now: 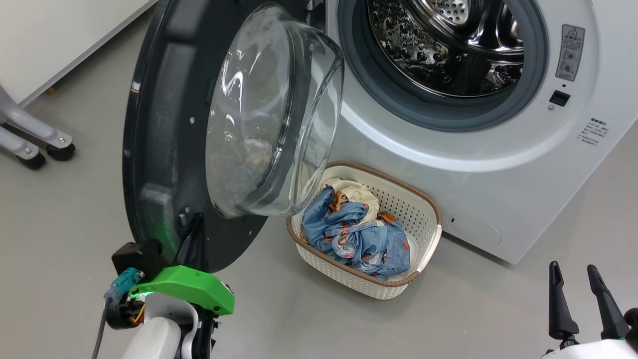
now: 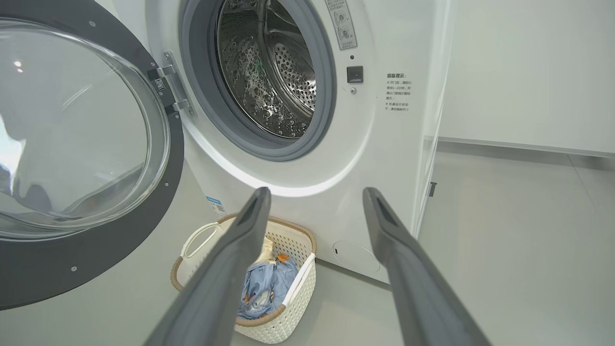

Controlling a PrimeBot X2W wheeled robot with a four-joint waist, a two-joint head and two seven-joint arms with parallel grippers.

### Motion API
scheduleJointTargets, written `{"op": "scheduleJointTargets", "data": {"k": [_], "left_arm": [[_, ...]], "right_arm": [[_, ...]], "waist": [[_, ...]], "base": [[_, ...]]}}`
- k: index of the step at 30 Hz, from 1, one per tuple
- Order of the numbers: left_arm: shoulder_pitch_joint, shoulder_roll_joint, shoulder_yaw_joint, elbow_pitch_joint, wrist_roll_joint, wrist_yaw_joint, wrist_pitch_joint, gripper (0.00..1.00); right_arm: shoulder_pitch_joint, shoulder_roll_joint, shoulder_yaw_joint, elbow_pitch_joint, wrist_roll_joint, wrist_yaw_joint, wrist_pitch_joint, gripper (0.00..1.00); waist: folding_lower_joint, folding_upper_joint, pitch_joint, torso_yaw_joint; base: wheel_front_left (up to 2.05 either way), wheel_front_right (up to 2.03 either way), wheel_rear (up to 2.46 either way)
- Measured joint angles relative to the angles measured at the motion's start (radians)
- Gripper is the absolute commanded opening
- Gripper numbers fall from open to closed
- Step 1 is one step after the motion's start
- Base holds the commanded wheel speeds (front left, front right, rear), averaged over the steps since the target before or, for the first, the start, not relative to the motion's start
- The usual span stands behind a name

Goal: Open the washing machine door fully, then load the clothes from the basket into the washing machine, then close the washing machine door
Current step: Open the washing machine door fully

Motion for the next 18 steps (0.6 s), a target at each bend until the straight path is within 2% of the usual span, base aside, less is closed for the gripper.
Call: {"op": "scheduleJointTargets", "data": {"k": [8,18], "left_arm": [[-0.037,-0.004,0.095,0.082,-0.001,0.000,-0.025,0.00],[-0.105,-0.007,0.297,0.184,0.003,0.000,-0.065,0.00]], "right_arm": [[0.004,-0.012,0.003,0.005,0.000,0.000,0.000,1.00],[0.004,-0.029,0.014,0.000,-0.002,0.000,0.000,1.00]], "waist": [[0.0000,0.0000,-0.007,-0.011],[0.0000,0.0000,0.006,-0.075]], "base": [[0.00,0.00,0.00],[0.00,0.00,0.00]]}}
